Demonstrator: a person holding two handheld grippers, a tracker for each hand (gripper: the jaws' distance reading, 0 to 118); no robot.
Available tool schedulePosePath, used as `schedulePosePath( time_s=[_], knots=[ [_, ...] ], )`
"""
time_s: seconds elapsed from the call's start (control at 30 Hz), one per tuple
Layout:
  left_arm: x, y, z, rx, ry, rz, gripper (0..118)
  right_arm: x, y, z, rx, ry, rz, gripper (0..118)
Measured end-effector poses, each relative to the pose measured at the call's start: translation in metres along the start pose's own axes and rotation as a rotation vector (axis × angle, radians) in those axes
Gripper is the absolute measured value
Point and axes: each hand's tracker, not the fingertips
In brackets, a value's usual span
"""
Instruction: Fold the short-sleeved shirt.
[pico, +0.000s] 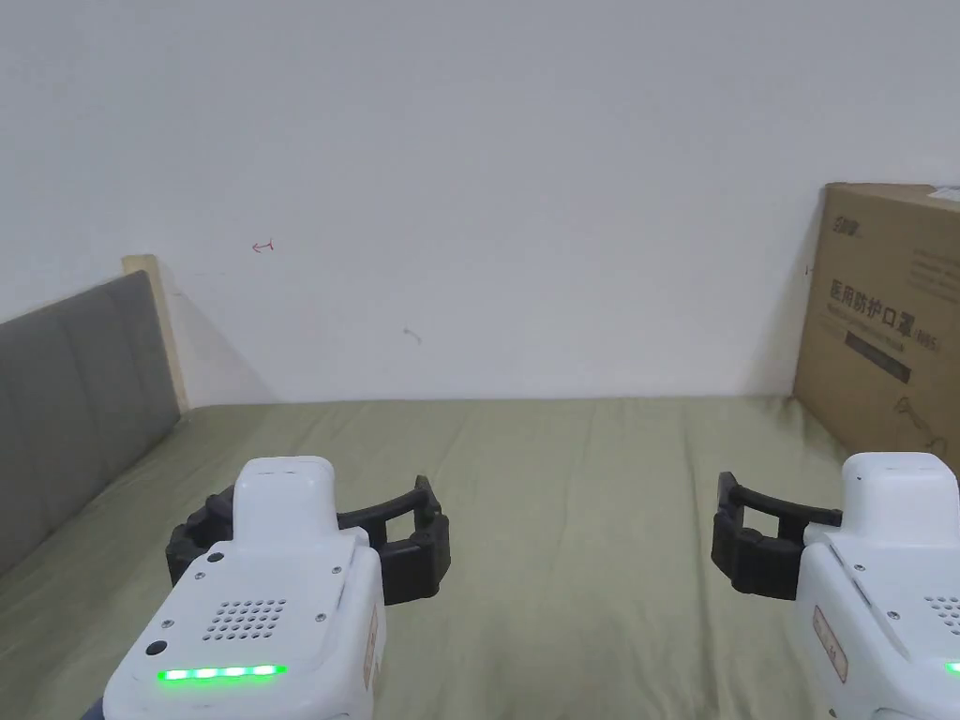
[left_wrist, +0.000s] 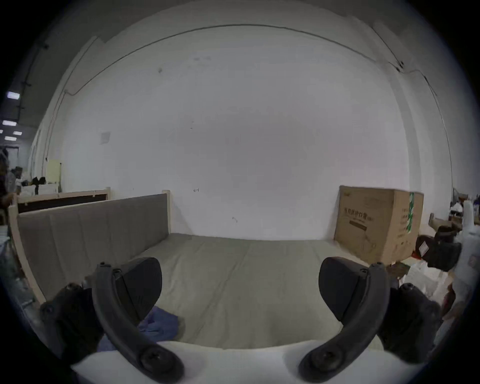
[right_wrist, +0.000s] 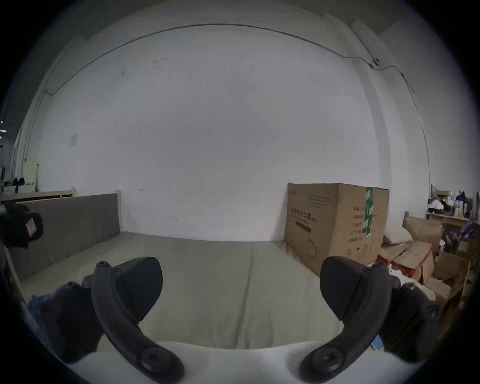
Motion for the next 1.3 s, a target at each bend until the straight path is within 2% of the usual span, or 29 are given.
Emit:
schedulePosePath(
  time_s=[0.07, 0.1, 0.2, 0.3, 0.37, 0.4, 0.43, 0.47, 0.5, 0.53, 0.57, 0.6, 0.63, 0.67, 0.7, 0.77, 0.9, 1.03, 1.13, 1.2, 1.3],
  knots=[
    [0.004, 0.000, -0.003, -0.015, -0.004, -0.046, 116, 0.000, 0.002, -0.002, -0.005, 0.002, -0.014, 118],
    [0.008, 0.001, -0.004, -0.034, 0.017, -0.066, 116, -0.001, 0.002, -0.006, -0.047, -0.049, -0.022, 118],
    [0.010, -0.002, -0.006, -0.058, -0.013, -0.042, 116, 0.005, -0.004, -0.016, -0.137, 0.010, -0.071, 118],
    [0.012, -0.007, -0.008, -0.086, -0.008, -0.032, 112, 0.007, -0.010, -0.014, -0.132, -0.006, -0.081, 118],
    [0.010, -0.012, -0.009, -0.105, -0.024, -0.013, 93, 0.009, -0.011, -0.010, -0.104, 0.010, -0.085, 118],
    [0.007, -0.014, -0.010, -0.116, -0.055, 0.023, 77, 0.007, -0.010, -0.006, -0.071, 0.030, -0.089, 118],
    [0.005, -0.017, -0.011, -0.135, -0.057, 0.065, 48, 0.008, -0.009, -0.003, -0.051, 0.054, -0.091, 118],
    [0.004, -0.020, -0.013, -0.157, -0.053, 0.094, 30, 0.009, -0.009, -0.001, -0.048, 0.069, -0.088, 117],
    [0.003, -0.022, -0.018, -0.200, -0.043, 0.100, 18, 0.010, -0.008, 0.000, -0.052, 0.067, -0.086, 112],
    [0.001, -0.025, -0.023, -0.246, -0.056, 0.114, 16, 0.008, -0.006, 0.003, -0.062, 0.056, -0.082, 91],
    [0.000, -0.028, -0.024, -0.289, -0.061, 0.115, 13, 0.008, -0.007, 0.005, -0.057, 0.047, -0.076, 50],
    [0.001, -0.032, -0.024, -0.273, -0.047, 0.100, 6, 0.010, -0.010, 0.008, -0.036, 0.044, -0.077, 8],
    [0.001, -0.037, -0.024, -0.262, -0.019, 0.070, 4, 0.014, -0.009, 0.009, -0.051, 0.020, -0.077, 2],
    [-0.001, -0.039, -0.021, -0.255, -0.003, 0.037, 3, 0.014, -0.010, 0.006, -0.089, -0.011, -0.077, 2],
    [-0.004, -0.041, -0.017, -0.235, -0.053, 0.042, 2, 0.018, -0.012, 0.007, -0.102, 0.002, -0.119, 2],
    [-0.008, -0.039, -0.012, -0.217, -0.137, 0.075, 0, 0.031, -0.015, 0.006, -0.142, 0.108, -0.204, 2],
    [0.003, -0.031, -0.012, -0.202, -0.125, -0.001, 0, 0.038, -0.013, 0.008, -0.125, 0.064, -0.172, 1],
    [-0.012, -0.020, -0.005, -0.194, -0.140, 0.080, 0, 0.032, -0.010, 0.000, -0.127, 0.088, -0.226, 1],
    [-0.053, -0.016, 0.012, -0.220, -0.056, 0.109, 0, -0.001, -0.009, -0.019, -0.142, 0.180, -0.234, 1],
    [-0.097, -0.016, 0.033, -0.197, 0.076, 0.116, 0, -0.039, -0.006, -0.031, -0.161, 0.283, -0.244, 1],
    [-0.166, -0.018, 0.076, -0.147, 0.292, 0.186, 0, -0.097, -0.001, -0.032, -0.177, 0.452, -0.212, 1]
  ],
)
